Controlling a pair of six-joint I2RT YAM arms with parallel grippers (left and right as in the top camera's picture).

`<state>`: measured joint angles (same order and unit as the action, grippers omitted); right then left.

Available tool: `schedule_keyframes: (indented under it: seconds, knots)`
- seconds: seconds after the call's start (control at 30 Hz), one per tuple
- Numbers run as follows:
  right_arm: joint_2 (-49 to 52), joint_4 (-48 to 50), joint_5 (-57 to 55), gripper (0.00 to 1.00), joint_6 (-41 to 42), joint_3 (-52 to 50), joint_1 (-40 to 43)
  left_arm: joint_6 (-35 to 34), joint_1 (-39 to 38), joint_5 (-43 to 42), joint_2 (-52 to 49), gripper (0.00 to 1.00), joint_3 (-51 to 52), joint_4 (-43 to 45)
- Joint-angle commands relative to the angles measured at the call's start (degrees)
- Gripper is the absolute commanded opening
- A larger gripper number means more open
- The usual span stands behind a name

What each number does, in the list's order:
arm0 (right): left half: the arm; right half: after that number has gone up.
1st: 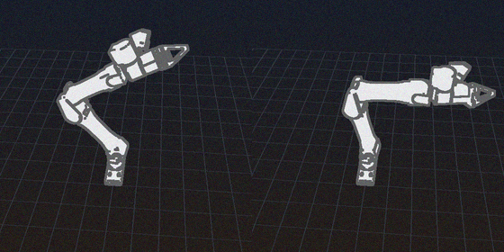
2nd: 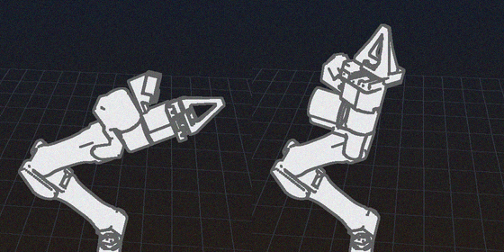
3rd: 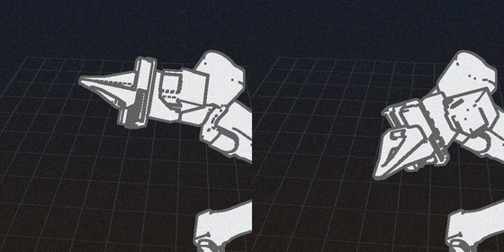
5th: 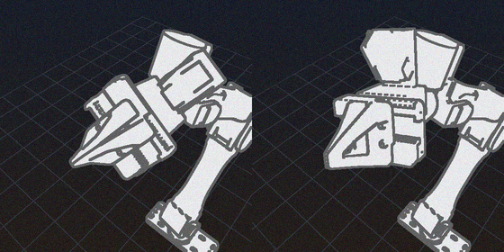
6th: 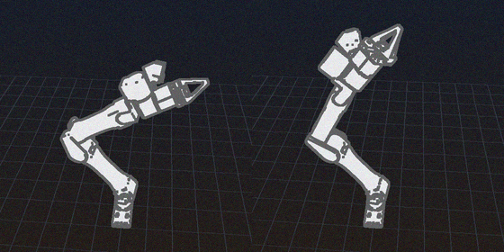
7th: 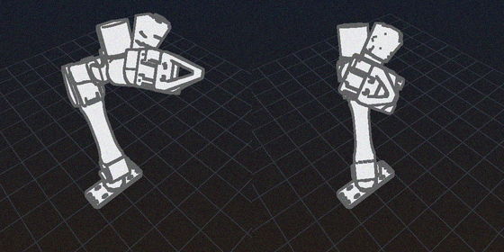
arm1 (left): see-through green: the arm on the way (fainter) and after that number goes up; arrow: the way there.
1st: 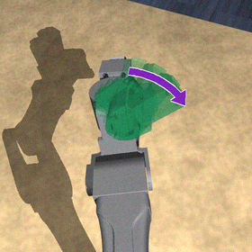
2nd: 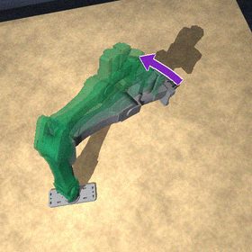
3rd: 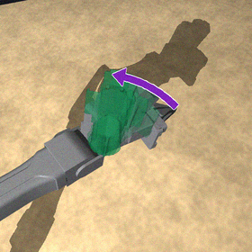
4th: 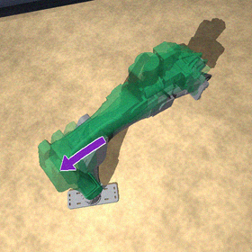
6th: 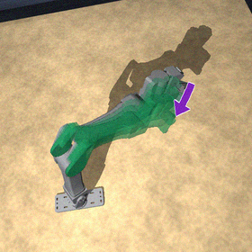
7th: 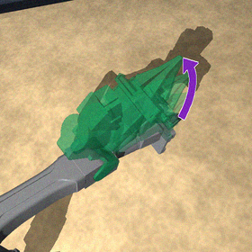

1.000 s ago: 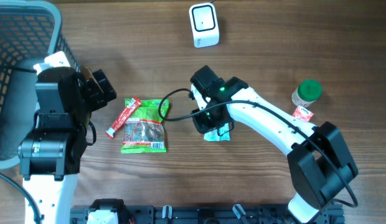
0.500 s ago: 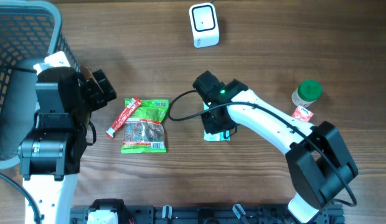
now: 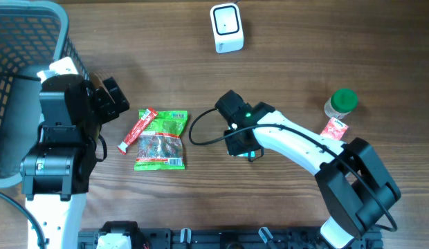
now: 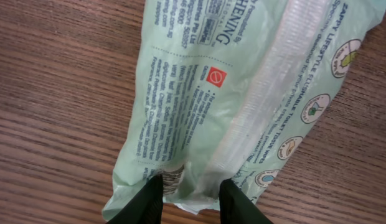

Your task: Scan the item barcode

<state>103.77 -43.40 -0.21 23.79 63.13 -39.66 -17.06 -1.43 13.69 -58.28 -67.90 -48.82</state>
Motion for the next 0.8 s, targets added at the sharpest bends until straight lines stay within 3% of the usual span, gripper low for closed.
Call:
schedule_keyframes:
  seconds: [0.0, 0.13, 0.33, 0.4, 0.77]
  knots:
    - [1.8, 0.9, -1.5, 0.29, 0.4, -3.6, -0.2, 0.3, 0.3, 0.5, 0.0, 1.00, -0.8, 0.2]
    - [1.8, 1.1, -1.5, 0.27, 0.6, -3.9, -0.2, 0.3, 0.3, 0.5, 0.0, 1.00, -0.8, 0.2]
    - [1.8, 1.2, -1.5, 0.68, 0.7, -3.9, -0.2, 0.3, 0.3, 0.5, 0.0, 1.00, -0.8, 0.2]
    - [1.8, 1.2, -1.5, 0.88, 0.7, -3.9, -0.2, 0.3, 0.3, 0.5, 0.0, 1.00, -0.8, 0.2]
    - [-1.3, -1.8, -1.1, 0.91, -3.1, 1.2, -0.1, 0.3, 0.3, 0.5, 0.0, 1.00, -0.8, 0.2]
